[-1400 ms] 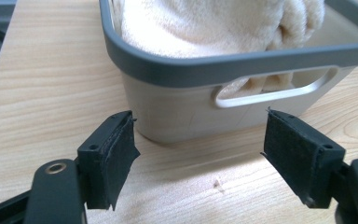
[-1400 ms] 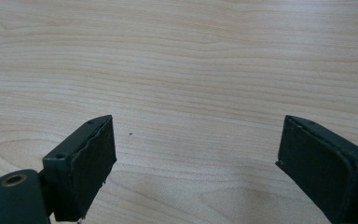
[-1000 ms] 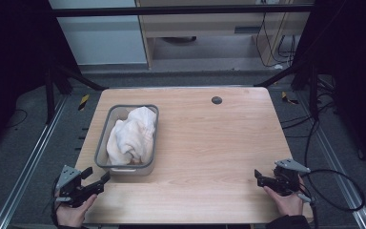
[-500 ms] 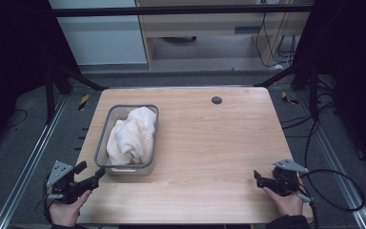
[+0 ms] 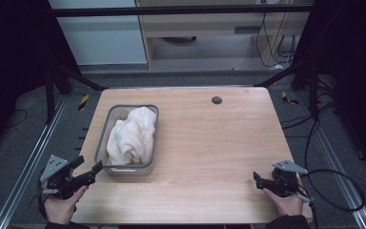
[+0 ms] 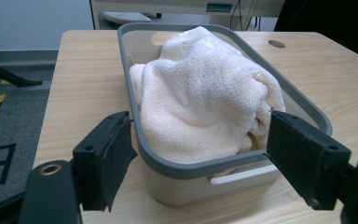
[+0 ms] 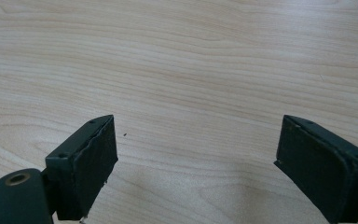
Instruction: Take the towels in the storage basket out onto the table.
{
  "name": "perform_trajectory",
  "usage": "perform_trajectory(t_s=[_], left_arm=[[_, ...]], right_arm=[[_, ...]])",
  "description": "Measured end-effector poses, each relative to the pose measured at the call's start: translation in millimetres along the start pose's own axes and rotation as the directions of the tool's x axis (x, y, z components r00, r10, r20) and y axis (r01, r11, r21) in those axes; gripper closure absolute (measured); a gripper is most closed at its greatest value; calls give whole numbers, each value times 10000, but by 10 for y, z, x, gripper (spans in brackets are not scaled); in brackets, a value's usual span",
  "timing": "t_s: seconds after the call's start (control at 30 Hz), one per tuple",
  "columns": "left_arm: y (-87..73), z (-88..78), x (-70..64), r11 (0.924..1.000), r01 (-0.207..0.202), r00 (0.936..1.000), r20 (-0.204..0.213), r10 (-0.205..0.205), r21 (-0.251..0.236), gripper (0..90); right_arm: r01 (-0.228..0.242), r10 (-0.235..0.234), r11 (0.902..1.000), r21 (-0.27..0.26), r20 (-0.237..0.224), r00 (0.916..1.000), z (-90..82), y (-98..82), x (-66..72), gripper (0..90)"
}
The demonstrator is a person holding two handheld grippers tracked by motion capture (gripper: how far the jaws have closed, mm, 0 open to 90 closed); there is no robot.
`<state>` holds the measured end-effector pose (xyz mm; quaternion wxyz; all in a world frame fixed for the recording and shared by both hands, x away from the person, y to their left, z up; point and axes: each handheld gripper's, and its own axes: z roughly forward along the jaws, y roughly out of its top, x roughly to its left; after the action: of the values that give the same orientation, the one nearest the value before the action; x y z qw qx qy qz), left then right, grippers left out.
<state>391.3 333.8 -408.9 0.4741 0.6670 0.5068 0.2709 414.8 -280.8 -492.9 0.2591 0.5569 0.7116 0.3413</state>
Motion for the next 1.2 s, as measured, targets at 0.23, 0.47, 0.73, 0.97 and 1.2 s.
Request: perform_trajectory(t_s=[0.23,0.47,0.73,0.97,1.2], left_arm=[[124,34,-24,10000,-75,9998,192,76,-30,213],[237,76,-24,10000,27,9993,377,-26,-40,213],[381,153,-78,9998,-142,9987,497,135,121,212],[489,217,-110,9993,-259,9983,537,244,286,209],[630,327,-176,9976,-467,9972,616,435,513,204]], right_arm=[[128,-128,9999,12,-29,9999,7,-4,9,118],[182,-182,9998,-14,10,9998,8,-5,6,118],[198,-198,9998,2,-2,9998,9,-7,11,118],[192,-192,9998,51,-60,9998,14,-7,16,118],[293,-293,9995,104,-10,9996,21,-9,14,118]])
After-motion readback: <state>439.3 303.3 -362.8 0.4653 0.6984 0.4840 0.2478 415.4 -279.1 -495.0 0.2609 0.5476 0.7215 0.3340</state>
